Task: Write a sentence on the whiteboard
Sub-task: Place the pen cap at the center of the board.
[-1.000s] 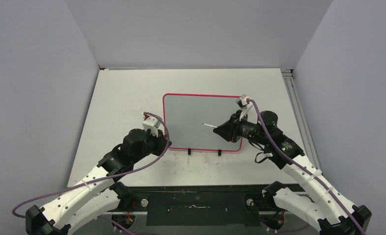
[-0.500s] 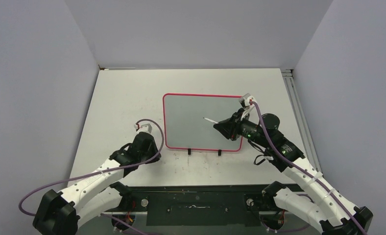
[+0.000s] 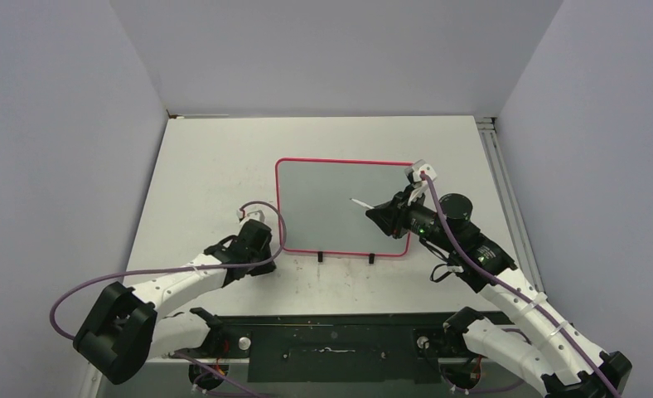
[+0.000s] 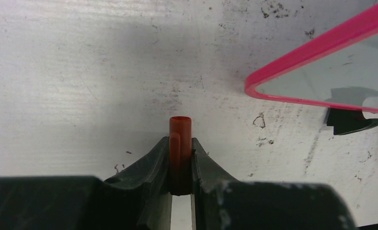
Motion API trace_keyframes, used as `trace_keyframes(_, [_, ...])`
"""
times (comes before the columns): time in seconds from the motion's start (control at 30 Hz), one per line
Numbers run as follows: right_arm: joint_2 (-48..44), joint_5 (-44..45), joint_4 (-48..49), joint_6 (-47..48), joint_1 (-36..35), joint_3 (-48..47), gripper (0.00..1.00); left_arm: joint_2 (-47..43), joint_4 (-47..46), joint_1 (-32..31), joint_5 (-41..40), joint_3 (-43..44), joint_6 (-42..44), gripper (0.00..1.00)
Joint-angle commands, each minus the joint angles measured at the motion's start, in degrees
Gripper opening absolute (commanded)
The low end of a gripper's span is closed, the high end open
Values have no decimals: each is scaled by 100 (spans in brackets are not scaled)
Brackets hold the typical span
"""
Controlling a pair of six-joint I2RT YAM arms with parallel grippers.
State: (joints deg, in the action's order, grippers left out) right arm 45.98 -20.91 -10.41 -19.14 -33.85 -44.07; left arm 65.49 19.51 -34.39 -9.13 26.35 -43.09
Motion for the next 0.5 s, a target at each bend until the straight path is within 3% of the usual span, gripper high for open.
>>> trace_keyframes(0.0, [-105,198,168,94,-54,11,5,325,-121,25,15,84,2,11])
trace_keyframes(0.17, [-80,210,128,103,-69,9,5,306,-44,20,-43,91,1,33])
trace_keyframes(0.47, [34,201,237,103,-169,-61,5,-10,244,20,-237,202,32,47])
